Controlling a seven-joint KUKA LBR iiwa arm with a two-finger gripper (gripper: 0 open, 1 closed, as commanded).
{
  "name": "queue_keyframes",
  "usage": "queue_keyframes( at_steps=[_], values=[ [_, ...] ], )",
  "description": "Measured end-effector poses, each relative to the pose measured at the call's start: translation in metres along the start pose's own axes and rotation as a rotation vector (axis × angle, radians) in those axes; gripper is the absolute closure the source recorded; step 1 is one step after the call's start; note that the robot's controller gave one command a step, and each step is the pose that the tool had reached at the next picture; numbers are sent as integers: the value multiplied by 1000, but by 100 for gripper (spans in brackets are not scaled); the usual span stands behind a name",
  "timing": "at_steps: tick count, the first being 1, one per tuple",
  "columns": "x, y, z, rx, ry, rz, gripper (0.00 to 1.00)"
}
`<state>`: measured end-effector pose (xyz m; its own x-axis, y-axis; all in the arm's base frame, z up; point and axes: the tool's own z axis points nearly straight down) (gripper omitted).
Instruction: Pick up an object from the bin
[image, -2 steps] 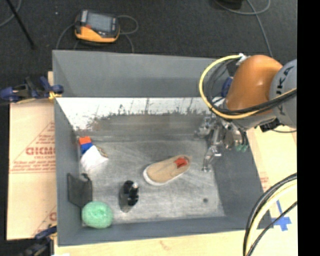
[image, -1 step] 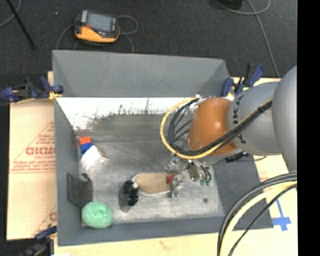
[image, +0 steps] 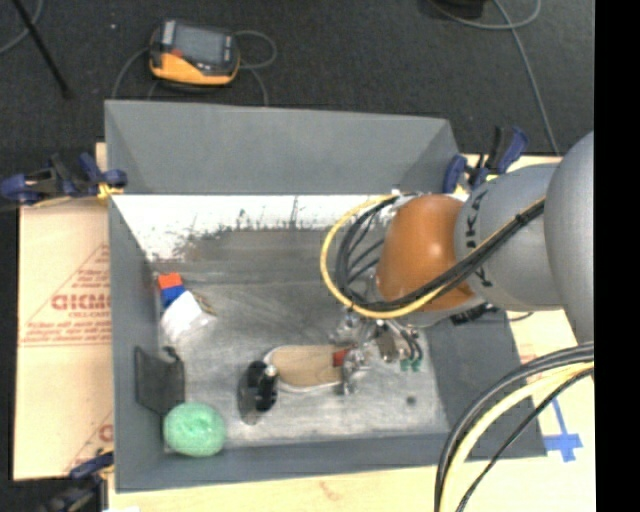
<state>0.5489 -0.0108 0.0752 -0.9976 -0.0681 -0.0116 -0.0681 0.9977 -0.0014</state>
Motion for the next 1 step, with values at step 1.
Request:
queue_keyframes(
  at_steps=[1],
  values=[
    [-6, 24, -175, 0, 1, -33, 100]
  ],
)
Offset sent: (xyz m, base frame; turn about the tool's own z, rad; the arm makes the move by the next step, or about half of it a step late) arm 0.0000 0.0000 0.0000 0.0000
